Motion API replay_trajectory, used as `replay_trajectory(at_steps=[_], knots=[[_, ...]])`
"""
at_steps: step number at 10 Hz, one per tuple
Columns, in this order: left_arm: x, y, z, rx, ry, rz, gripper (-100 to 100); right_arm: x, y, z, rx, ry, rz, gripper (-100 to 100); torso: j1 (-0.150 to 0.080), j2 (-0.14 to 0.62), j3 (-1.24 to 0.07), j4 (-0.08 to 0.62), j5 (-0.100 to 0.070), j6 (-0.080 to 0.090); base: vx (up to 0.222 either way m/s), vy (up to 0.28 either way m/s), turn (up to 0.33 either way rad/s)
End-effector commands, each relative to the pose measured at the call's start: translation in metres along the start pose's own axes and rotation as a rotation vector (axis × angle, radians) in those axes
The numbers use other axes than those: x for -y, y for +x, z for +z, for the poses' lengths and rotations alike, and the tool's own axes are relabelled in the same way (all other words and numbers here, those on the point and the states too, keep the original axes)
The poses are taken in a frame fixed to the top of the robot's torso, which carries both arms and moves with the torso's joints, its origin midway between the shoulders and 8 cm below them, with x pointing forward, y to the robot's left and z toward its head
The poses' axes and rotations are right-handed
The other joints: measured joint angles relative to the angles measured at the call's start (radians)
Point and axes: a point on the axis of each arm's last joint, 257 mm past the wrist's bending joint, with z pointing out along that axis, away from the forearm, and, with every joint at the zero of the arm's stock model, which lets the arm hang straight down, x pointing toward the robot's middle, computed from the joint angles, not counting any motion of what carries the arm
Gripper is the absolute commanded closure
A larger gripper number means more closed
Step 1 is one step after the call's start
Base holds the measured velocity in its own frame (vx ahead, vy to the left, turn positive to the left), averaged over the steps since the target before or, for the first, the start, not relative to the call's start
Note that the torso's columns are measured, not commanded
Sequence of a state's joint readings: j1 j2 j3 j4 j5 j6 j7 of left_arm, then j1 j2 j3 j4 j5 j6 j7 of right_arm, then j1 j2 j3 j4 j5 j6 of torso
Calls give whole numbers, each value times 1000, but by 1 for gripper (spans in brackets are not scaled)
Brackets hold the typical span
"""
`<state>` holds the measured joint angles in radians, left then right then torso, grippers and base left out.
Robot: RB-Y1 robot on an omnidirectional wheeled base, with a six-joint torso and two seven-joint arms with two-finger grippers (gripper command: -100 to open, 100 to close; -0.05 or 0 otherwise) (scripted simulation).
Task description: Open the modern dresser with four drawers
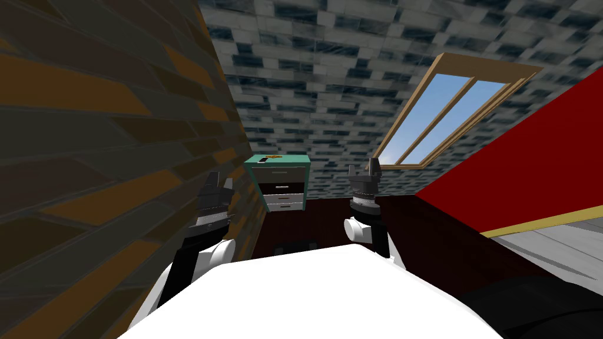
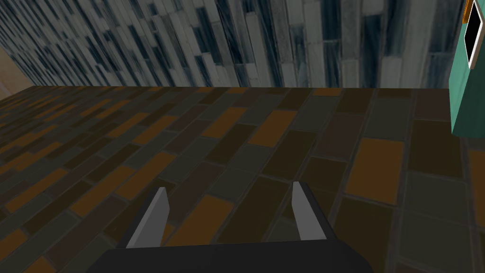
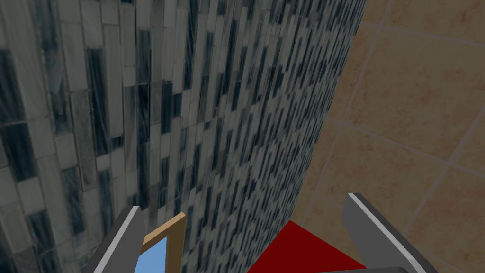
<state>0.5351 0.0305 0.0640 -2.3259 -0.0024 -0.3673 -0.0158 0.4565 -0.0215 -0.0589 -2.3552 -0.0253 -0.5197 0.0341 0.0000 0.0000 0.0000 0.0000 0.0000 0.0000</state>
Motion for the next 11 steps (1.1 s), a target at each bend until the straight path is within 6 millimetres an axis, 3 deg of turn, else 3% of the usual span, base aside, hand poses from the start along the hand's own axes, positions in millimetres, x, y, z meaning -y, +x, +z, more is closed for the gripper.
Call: replay_trajectory(at_steps=[1, 9, 10, 11], knots=[[0, 0, 0, 0, 0, 0, 0, 0, 0, 0, 0, 0, 0, 0, 0, 40, -82, 41, 0, 0, 0, 0, 0], [0, 0, 0, 0, 0, 0, 0, 0, 0, 0, 0, 0, 0, 0, 0, 618, -1234, 617, 0, 0, 0, 0, 0], [-7, 5, -1, -34, -6, 17, -100, 0, 0, 0, 0, 0, 0, 0, 0, 691, -1382, 691, 0, 0, 26, 1, -18], [-12, 7, -3, -48, -12, 24, -100, 0, 0, 0, 0, 0, 0, 0, 0, 724, -1452, 724, 0, 0, 46, 6, -20]])
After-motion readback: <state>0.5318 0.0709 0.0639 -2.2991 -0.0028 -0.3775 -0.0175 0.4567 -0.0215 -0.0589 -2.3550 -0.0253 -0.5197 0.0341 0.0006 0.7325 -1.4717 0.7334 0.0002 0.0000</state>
